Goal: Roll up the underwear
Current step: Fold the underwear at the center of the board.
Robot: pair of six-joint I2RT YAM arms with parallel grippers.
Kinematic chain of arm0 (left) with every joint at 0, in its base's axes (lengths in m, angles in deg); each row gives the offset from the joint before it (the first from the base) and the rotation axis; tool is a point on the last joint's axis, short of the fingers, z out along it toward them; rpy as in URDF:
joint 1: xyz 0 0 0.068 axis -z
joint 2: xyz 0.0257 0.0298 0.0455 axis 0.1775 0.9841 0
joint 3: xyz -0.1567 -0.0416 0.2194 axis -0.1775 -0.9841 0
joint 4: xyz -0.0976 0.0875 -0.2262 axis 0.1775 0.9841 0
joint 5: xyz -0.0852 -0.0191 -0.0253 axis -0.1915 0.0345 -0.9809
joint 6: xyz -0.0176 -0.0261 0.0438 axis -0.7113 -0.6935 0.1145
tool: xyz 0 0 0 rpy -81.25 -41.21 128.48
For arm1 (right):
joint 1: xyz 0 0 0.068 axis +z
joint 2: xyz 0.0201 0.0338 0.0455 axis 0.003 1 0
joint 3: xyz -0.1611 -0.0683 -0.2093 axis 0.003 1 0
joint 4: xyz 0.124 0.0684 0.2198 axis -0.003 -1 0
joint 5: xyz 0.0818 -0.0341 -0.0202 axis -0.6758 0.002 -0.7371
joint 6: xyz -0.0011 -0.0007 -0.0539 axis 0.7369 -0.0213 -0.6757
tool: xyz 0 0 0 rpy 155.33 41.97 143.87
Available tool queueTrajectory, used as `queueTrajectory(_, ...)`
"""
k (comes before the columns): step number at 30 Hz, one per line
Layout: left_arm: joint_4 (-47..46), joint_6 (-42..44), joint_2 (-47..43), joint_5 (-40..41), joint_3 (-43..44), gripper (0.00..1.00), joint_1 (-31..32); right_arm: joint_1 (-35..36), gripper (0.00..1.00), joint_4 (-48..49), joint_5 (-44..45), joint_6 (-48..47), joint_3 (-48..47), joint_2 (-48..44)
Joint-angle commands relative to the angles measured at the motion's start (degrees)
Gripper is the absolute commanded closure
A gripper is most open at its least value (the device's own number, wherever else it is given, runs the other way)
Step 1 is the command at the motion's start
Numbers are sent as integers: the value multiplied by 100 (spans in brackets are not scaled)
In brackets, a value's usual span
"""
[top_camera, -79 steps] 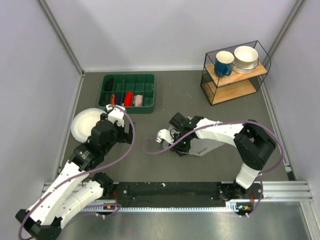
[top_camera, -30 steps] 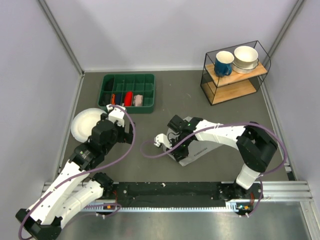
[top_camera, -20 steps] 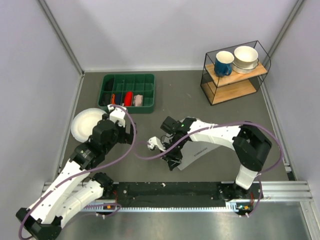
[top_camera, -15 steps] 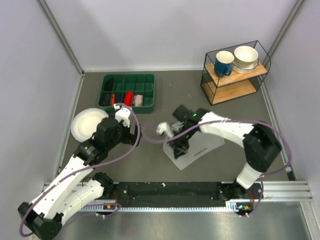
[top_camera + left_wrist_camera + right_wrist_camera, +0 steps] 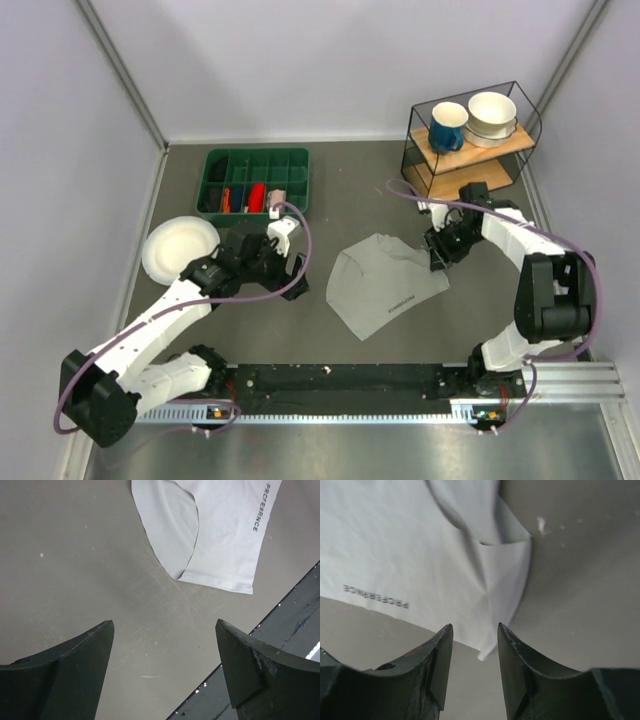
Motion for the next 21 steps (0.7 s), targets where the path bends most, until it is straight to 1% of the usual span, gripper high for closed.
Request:
queueTrajectory(1,202,355,-319,195,424,12,-1,-286,58,162,357,-1,-98,376)
queueTrajectory(3,299,390,-398,371,372,11,-10,-339,59,188,340,34,-107,474)
queueTrajectory(6,177,408,-530,434,205,11,-1,-339,60,206,409,69,-98,641)
queueTrajectory(11,150,434,-531,495,196,11,-1,-374,63,258,506,69,-124,870)
queueTrajectory(12,150,434,-522,504,187,11,-1,-374,67,258,498,69,-150,940)
queueTrajectory(14,141,434,-513,504,178,11,-1,-392,71,258,472,61,-186,993)
queueTrajectory(15,133,443,-513,521,178,11,-1,-401,77,258,428,61,-203,1028)
queueTrajectory(17,133,443,-522,522,169,11,-1,-401,83,250,366,52,-212,1046)
queueTrajectory(18,133,443,-513,539,169,11,-1,-401,89,241,296,43,-221,1028)
queueTrajectory(21,133,452,-513,574,169,11,-1,-401,98,153,-19,-45,-221,897)
